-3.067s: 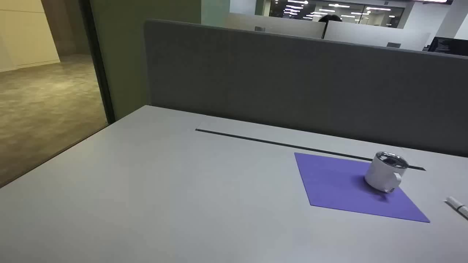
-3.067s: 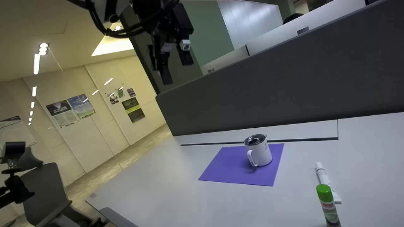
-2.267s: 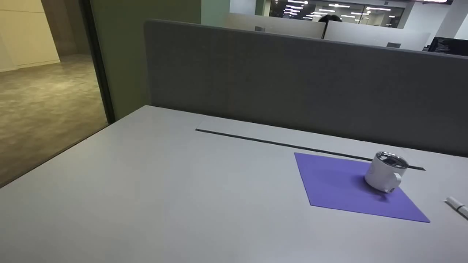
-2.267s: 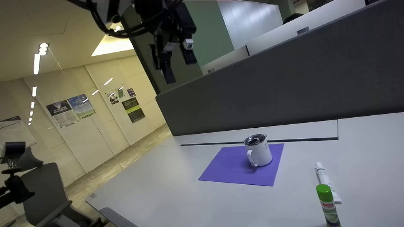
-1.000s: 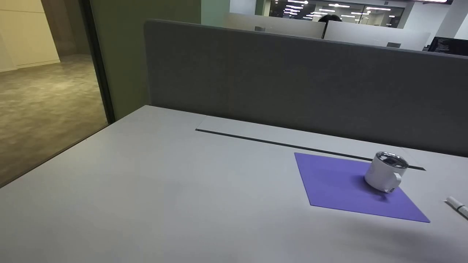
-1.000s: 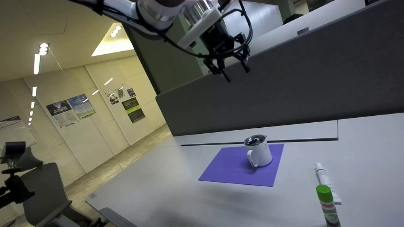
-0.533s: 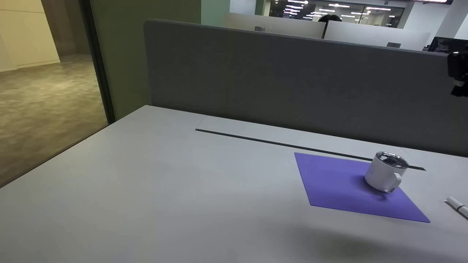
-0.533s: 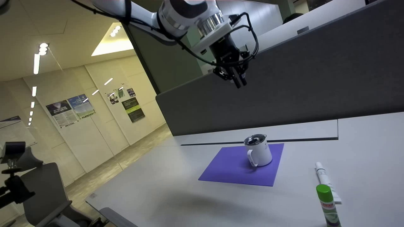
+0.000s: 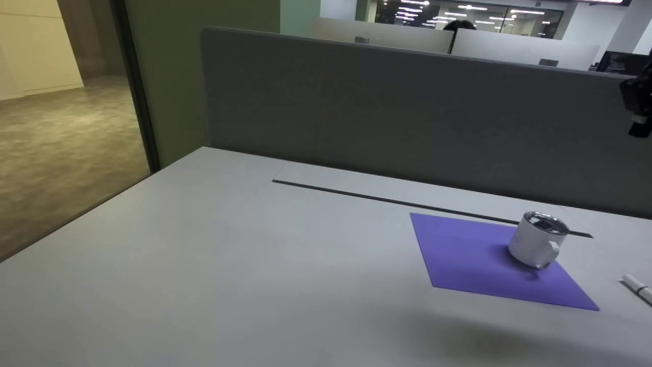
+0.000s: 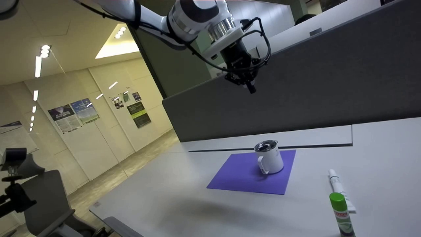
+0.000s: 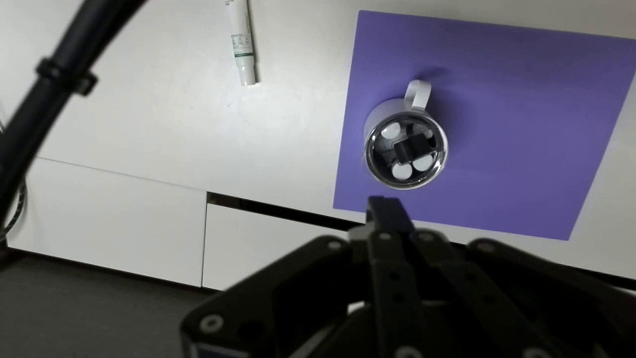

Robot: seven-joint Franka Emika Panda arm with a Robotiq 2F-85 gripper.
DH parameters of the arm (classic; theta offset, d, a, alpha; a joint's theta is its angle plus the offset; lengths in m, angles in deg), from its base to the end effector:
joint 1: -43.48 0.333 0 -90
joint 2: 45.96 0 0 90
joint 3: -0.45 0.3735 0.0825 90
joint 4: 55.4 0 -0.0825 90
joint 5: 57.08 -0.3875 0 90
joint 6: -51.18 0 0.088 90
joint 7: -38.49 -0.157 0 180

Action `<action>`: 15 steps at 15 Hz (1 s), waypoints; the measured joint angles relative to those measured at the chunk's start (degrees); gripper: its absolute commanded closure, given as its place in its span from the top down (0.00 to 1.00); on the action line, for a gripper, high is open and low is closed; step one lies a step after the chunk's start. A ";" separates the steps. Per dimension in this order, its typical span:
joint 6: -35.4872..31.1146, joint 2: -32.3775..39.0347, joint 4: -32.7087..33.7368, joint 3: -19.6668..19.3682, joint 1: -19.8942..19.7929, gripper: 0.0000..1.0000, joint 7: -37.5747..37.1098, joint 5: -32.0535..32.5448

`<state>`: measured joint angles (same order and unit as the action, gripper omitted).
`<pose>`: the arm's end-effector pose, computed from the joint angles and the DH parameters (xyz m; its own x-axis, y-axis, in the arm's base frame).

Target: Close the sliding lid on the travel mug

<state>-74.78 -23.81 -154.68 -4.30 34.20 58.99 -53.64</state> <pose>0.6706 -0.1668 0.3677 0.9869 0.1551 0.0443 0.1499 -0.9832 0.1045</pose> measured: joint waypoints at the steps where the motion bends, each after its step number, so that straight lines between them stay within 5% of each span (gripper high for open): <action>1: 0.00 -0.01 0.00 0.00 0.00 0.01 0.00 0.00; 15: -8.64 9.19 0.02 3.00 -0.23 0.00 0.27 -1.46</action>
<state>-83.42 -14.62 -154.66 -1.30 33.97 59.26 -55.10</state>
